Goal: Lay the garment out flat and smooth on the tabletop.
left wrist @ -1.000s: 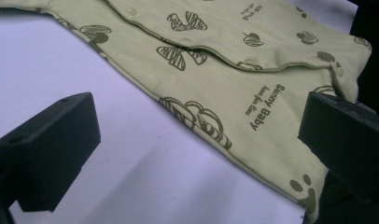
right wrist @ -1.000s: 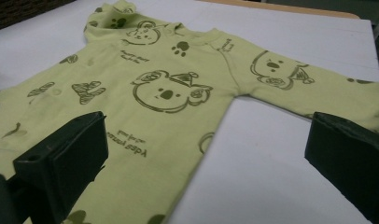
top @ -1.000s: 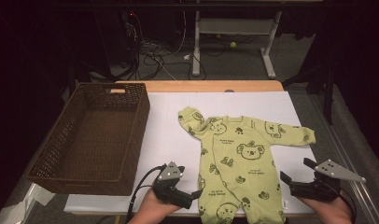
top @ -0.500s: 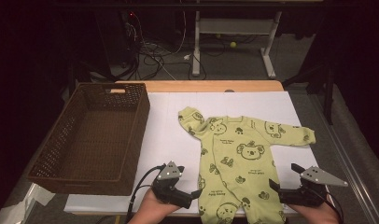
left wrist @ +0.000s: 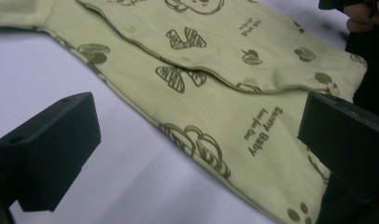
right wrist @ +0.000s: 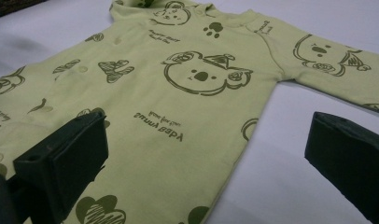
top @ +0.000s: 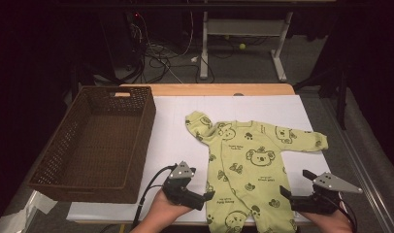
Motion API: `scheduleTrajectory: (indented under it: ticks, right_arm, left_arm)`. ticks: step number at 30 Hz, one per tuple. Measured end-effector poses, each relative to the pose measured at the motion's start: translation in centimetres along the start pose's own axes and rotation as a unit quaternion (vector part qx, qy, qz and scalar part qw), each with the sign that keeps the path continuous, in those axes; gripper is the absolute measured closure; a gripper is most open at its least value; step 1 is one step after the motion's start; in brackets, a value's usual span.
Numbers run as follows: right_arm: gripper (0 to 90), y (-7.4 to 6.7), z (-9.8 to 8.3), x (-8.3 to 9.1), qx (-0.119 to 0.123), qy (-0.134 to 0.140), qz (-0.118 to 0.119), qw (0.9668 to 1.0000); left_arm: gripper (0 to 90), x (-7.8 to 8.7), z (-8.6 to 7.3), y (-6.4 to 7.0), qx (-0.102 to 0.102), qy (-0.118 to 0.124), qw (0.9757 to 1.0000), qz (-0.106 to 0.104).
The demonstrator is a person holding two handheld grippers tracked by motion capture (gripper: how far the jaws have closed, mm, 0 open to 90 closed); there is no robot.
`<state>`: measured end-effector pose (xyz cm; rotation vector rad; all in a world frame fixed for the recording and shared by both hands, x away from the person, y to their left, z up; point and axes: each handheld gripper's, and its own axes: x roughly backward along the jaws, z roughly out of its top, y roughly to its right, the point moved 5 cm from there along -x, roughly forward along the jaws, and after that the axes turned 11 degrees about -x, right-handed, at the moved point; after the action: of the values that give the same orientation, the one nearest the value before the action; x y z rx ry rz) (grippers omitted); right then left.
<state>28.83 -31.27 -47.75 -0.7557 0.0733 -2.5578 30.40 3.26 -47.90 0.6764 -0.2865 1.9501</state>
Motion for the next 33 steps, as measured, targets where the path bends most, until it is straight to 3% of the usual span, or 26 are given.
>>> scheduleTrajectory:
  ticks: [5, 8, 12, 13, 16, 19, 21, 25, 31, 33]
  right_arm:
    - [0.1, 0.0, 0.1, 0.2, -0.001, 0.004, 0.005, 1.0000]
    - [0.1, 0.0, 0.1, 0.2, -0.004, 0.004, 0.007, 1.0000]
    - [0.1, 0.1, 0.2, 0.0, -0.001, 0.003, 0.009, 1.0000]
    - [0.1, 0.0, 0.1, 0.0, -0.001, 0.002, 0.011, 0.9999]
    - [0.1, 0.0, 0.1, 0.0, 0.001, 0.002, 0.014, 0.9999]
    - [0.1, 0.0, 0.2, 0.0, 0.002, 0.004, 0.016, 0.9999]
    - [0.1, 0.0, 0.2, 0.0, 0.001, 0.003, 0.018, 0.9998]
    - [0.1, -0.1, 0.1, 0.0, 0.005, 0.001, 0.018, 0.9998]
    - [0.1, -0.4, 0.0, -0.3, 0.007, -0.001, 0.029, 0.9996]
    - [0.1, -0.4, 0.0, -0.2, 0.007, -0.001, 0.029, 0.9996]
  left_arm:
    - [0.0, -0.7, 1.9, -1.6, 0.010, 0.013, 0.9998, 0.014]
    - [3.4, -1.5, 3.4, -2.6, 0.001, 0.013, 0.9994, 0.031]
    - [17.6, -2.0, 4.8, -4.6, 0.007, 0.025, 0.9980, 0.057]
    - [24.7, -2.1, 5.1, -5.1, 0.008, 0.026, 0.9975, 0.065]
    - [34.6, -2.7, 5.8, -7.1, 0.024, 0.026, 0.9955, 0.088]
    - [43.5, -3.6, 6.1, -9.1, 0.041, 0.015, 0.9935, 0.105]
    - [52.9, -4.4, 6.1, -10.4, 0.039, 0.001, 0.9933, 0.109]
    - [63.4, -5.4, 6.0, -12.3, 0.047, -0.009, 0.9903, 0.130]
    - [63.2, -6.8, 5.3, -15.3, 0.073, -0.038, 0.9825, 0.167]
    - [57.6, -7.2, 5.0, -16.1, 0.081, -0.047, 0.9790, 0.181]
